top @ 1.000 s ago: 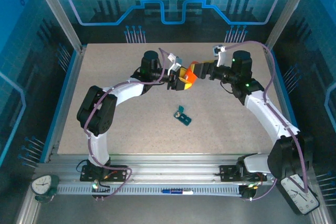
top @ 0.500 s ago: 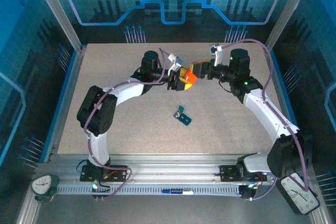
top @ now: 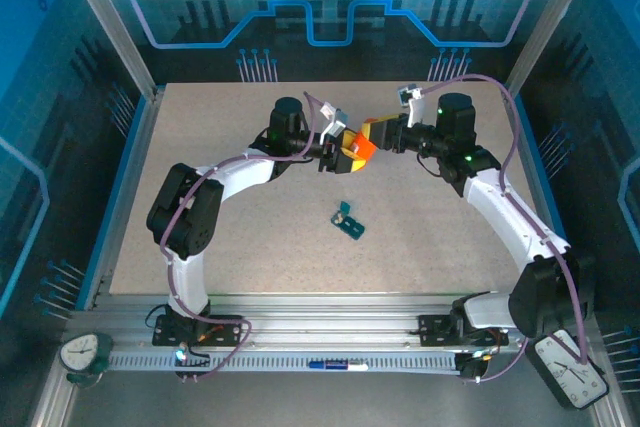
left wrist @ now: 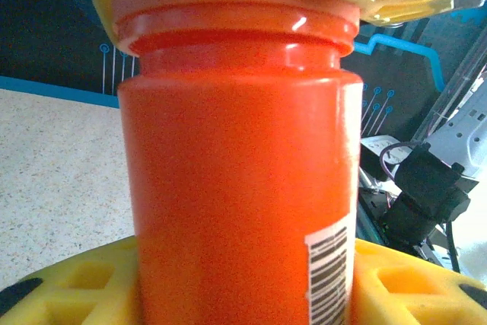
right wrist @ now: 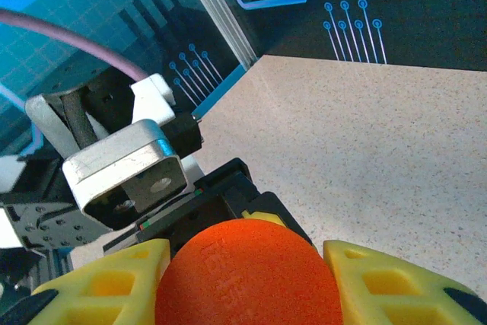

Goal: Sort the pills into containers

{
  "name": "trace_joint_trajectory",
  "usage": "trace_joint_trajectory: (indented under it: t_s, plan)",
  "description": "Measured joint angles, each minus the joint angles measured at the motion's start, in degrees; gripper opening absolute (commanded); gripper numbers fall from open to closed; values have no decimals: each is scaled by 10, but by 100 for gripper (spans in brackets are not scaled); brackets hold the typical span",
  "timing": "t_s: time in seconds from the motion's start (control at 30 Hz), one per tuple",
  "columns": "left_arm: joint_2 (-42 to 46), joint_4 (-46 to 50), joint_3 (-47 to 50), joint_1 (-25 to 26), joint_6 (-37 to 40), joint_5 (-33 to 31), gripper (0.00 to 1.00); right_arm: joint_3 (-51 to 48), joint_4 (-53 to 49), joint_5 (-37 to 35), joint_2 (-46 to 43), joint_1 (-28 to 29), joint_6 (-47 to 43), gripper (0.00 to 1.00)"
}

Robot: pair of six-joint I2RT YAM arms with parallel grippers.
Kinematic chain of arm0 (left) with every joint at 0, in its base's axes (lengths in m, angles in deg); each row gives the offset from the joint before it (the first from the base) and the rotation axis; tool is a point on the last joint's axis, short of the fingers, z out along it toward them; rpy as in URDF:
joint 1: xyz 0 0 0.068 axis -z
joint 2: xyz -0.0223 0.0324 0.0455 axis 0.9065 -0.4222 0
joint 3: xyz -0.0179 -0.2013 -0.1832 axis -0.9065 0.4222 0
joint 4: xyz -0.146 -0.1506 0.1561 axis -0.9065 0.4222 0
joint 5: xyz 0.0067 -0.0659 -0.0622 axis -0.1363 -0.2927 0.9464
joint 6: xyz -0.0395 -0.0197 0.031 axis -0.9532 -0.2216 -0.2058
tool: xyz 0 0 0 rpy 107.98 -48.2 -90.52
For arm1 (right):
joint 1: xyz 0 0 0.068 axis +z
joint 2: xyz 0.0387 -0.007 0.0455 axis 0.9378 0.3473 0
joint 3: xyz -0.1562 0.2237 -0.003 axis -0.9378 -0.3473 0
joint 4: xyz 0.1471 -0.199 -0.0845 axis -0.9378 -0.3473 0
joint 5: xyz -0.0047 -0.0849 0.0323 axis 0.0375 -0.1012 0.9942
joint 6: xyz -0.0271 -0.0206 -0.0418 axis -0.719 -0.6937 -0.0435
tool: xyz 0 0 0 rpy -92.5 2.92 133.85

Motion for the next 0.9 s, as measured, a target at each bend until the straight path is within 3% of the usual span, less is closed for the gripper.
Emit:
trace_joint_trajectory:
  t_s: [0.3, 0.5, 0.63, 0.73, 0.9]
  plan:
    - [0, 71, -27, -1, 47, -4, 0, 149, -203, 73, 76, -20, -152, 25]
    - [3, 122, -41, 3, 90, -3, 0, 181, -278, 91, 85, -28, -207, 25]
    - [3, 104, -35, 3, 74, -7, 0, 161, -249, 87, 79, -29, -170, 25]
    - [3, 70, -10, 6, 47, -19, 0, 95, -178, 63, 52, -29, -91, 25]
    - [-4, 42, 11, 15, 17, -24, 0, -37, -49, -43, -27, -7, 73, 25]
